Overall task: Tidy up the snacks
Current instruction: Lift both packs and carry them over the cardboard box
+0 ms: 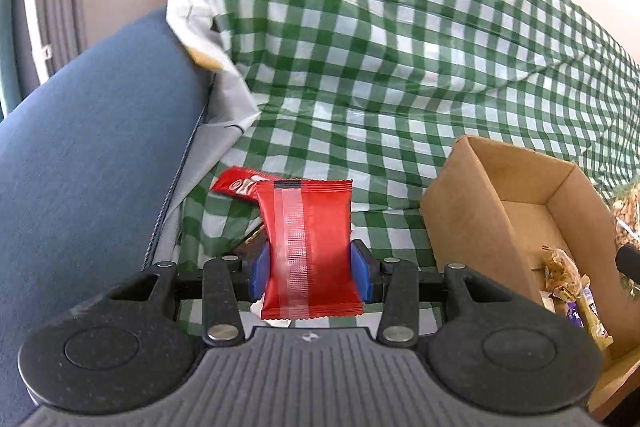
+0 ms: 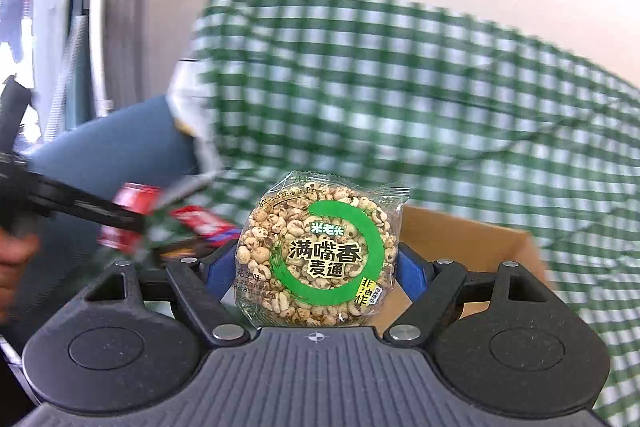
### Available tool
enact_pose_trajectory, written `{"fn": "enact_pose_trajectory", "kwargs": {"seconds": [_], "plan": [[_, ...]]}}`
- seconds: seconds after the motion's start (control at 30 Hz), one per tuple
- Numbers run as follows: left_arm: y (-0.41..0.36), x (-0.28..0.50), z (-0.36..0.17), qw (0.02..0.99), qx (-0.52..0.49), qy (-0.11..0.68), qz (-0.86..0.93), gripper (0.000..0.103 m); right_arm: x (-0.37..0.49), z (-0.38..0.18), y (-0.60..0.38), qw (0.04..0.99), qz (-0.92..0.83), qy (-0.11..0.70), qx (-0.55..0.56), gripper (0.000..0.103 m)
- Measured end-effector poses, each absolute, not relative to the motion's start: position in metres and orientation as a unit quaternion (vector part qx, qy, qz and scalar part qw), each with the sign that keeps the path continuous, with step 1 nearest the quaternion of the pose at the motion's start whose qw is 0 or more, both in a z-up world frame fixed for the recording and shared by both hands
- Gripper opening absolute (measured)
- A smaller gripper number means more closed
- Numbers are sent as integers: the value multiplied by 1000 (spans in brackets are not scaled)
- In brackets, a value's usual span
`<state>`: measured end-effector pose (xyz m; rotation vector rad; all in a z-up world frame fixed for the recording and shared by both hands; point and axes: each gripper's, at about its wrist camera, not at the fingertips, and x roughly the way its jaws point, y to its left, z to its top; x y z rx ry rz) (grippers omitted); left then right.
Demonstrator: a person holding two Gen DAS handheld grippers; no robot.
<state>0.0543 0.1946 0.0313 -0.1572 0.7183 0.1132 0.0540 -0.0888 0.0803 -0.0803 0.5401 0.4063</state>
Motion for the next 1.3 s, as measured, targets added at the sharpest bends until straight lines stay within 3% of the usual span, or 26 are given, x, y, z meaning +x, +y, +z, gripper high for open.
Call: {"fn": "enact_pose_trajectory", "kwargs": {"seconds": [0.4,0.97,1.3], "plan": [[141,68,31,947,-38,318,17,47,51,36,-159,950,116,289,-27,81],[88,56,42,972,-7,229,-48,47,65,28,-190,956,43,289,5,81],[74,52,40,972,6,224,-68,47,64,25,-188,955,28,294,1,81]]}}
